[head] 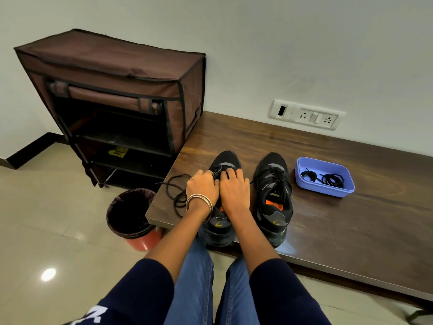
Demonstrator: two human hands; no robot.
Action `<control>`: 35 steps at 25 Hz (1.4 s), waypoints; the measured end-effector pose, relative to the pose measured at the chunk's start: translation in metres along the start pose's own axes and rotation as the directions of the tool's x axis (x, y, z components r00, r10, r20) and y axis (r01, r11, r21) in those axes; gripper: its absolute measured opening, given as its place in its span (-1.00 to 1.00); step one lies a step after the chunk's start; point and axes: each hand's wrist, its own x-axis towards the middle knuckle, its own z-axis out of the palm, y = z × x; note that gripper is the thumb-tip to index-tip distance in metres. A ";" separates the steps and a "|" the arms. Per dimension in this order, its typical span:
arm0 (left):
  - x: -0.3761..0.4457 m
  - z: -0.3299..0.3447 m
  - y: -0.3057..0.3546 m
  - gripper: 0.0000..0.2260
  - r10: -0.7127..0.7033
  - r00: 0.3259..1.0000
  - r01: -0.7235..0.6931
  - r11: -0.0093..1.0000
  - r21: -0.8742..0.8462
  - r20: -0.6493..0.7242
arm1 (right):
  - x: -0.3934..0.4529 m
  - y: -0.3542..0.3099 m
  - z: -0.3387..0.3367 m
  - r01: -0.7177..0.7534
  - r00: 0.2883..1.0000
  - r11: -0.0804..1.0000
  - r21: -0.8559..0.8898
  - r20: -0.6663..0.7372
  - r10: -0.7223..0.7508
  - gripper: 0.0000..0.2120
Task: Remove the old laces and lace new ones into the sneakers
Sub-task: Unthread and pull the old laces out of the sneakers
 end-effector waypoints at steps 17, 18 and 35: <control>-0.004 -0.001 -0.004 -0.75 -0.081 0.994 0.073 0.991 -0.115 -0.069 | 0.038 0.006 -0.018 -0.271 0.944 0.904 0.331 -0.090 0.316 -0.83; -0.004 0.000 -0.005 -0.75 -0.083 0.994 0.075 0.990 -0.116 -0.068 | 0.038 0.012 -0.013 -0.381 0.872 0.775 0.505 -0.080 0.482 -0.85; -0.004 -0.001 -0.001 -0.75 -0.070 0.997 0.067 0.996 -0.063 -0.042 | 0.039 0.015 -0.038 -0.346 0.920 0.692 0.634 0.083 0.384 -0.88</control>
